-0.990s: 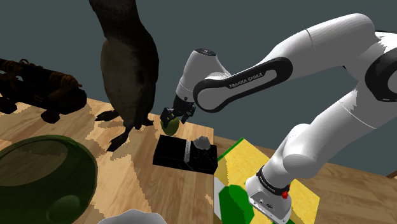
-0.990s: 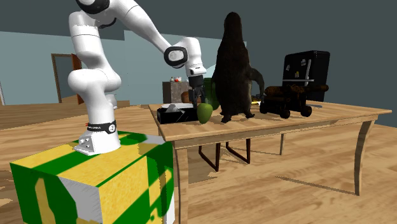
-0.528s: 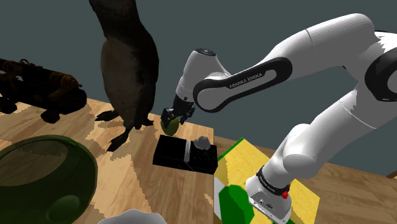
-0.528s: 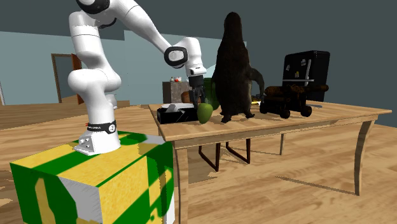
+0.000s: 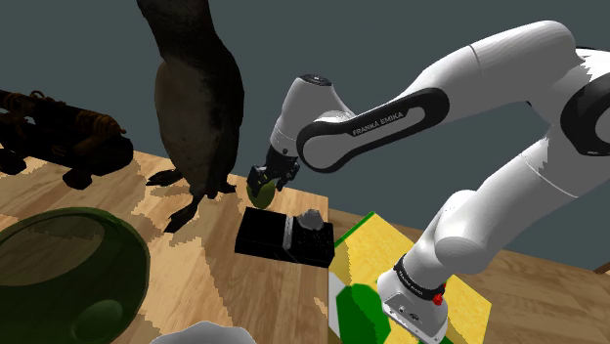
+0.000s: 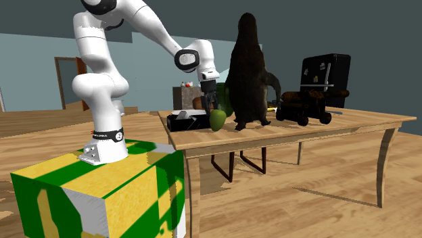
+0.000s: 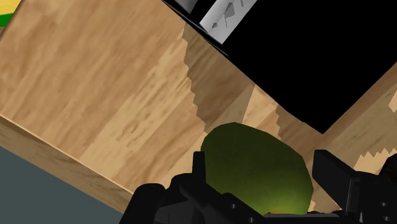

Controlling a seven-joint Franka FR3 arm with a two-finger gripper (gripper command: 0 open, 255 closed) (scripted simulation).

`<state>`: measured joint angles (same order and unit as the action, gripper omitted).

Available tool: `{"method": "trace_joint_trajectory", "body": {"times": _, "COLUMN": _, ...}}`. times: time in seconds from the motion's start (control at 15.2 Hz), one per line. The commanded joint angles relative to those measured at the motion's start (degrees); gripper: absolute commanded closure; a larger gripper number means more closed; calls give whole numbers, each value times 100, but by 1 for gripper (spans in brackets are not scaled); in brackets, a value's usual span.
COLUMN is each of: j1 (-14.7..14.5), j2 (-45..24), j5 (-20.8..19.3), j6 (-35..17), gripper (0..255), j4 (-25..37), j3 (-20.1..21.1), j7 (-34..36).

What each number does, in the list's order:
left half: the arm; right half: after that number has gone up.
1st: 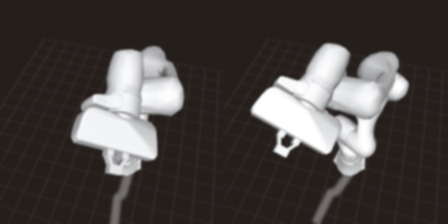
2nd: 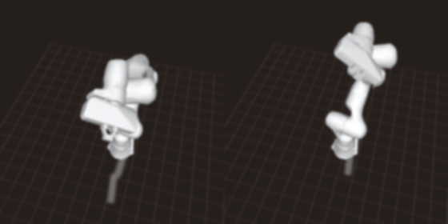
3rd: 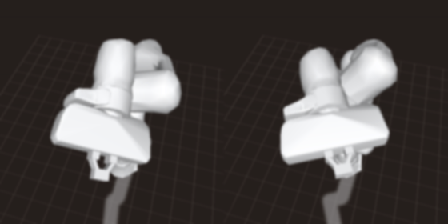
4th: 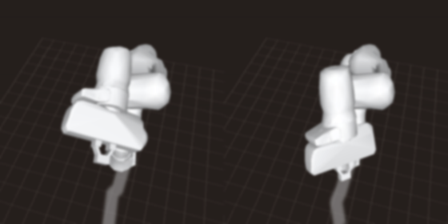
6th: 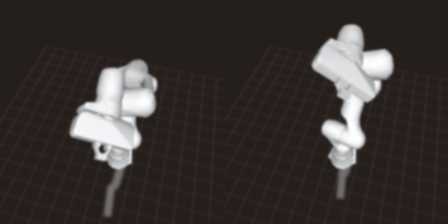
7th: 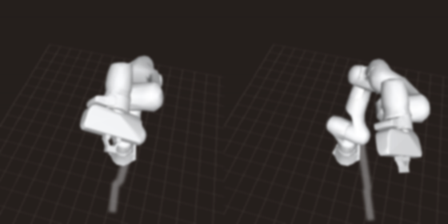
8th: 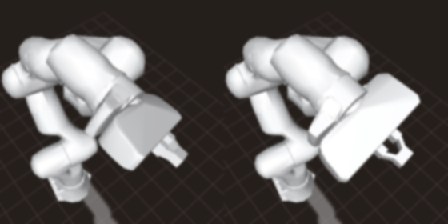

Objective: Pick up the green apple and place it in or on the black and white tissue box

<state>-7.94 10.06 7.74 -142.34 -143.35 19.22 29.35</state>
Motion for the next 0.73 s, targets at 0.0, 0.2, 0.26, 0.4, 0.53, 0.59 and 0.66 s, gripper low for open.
{"method": "trace_joint_trajectory", "body": {"times": 0.0, "j1": -2, "j2": 52, "j5": 15, "j6": 90, "gripper": 255, "j4": 23, "j3": -11, "j7": -12}}
{"method": "trace_joint_trajectory", "body": {"times": 0.2, "j1": -10, "j2": 212, "j5": 49, "j6": 351, "gripper": 255, "j4": 127, "j3": -37, "j7": -35}}
{"method": "trace_joint_trajectory", "body": {"times": 0.26, "j1": -12, "j2": 262, "j5": 58, "j6": 438, "gripper": 255, "j4": 164, "j3": -46, "j7": -41}}
{"method": "trace_joint_trajectory", "body": {"times": 0.4, "j1": -15, "j2": 358, "j5": 73, "j6": 610, "gripper": 255, "j4": 242, "j3": -64, "j7": -52}}
{"method": "trace_joint_trajectory", "body": {"times": 0.53, "j1": -18, "j2": 448, "j5": 85, "j6": 781, "gripper": 255, "j4": 325, "j3": -82, "j7": -60}}
{"method": "trace_joint_trajectory", "body": {"times": 0.59, "j1": -19, "j2": 491, "j5": 90, "j6": 865, "gripper": 255, "j4": 368, "j3": -90, "j7": -63}}
{"method": "trace_joint_trajectory", "body": {"times": 0.66, "j1": -20, "j2": 531, "j5": 94, "j6": 950, "gripper": 255, "j4": 413, "j3": -99, "j7": -66}}
